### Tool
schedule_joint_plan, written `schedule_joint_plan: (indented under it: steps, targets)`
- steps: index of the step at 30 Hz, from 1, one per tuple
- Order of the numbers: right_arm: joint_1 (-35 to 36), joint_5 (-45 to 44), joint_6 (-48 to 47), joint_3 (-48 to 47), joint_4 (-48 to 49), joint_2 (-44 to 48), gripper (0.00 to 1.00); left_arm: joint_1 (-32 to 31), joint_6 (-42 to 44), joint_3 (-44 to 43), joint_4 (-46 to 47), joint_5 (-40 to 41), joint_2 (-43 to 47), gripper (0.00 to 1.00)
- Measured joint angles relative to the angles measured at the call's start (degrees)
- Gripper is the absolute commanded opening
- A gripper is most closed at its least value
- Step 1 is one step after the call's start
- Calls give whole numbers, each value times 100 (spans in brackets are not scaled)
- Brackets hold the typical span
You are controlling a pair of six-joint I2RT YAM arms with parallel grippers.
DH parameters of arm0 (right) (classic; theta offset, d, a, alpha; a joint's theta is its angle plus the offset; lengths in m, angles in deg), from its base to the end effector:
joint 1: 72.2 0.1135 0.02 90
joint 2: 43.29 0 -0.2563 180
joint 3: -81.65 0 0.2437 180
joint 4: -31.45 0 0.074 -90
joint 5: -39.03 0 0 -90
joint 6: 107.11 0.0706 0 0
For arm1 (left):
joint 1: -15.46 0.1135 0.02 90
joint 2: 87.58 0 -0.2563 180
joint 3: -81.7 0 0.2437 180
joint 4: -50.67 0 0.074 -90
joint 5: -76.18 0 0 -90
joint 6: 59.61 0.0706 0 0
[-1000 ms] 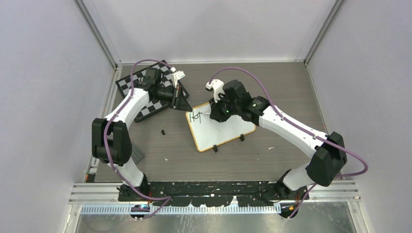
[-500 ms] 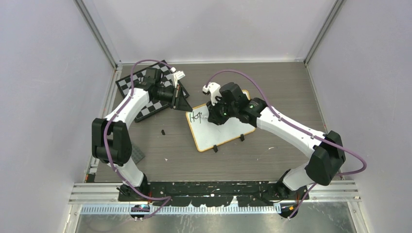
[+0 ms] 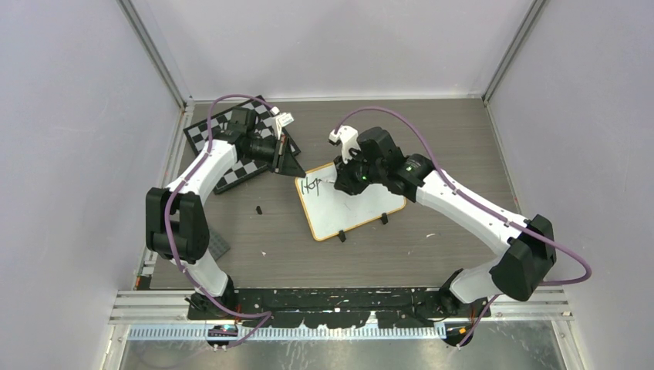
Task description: Write a sentence on the whiteboard
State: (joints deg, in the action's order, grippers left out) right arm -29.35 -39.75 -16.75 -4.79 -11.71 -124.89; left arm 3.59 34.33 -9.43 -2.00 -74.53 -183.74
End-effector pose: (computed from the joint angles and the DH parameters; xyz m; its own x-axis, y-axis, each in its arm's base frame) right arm 0.2383 0.2398 0.2988 -0.4595 -0.4178 -0.7838 -0.7761 0.6179 0.1256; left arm 0.3282 -0.1319 0.2552 -0.7870 0.1998 -0.5837 0.6122 0.3701 -0.6987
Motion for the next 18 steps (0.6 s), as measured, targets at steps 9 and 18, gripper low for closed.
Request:
schedule_joint_plan:
  steps: [9,18]
  targets:
    - [-22,-2,0,0,11,-31,0,0,2,-2,-2,0,0,0]
    - [-22,-85,0,0,11,-223,0,0,2,-2,-2,9,0,0]
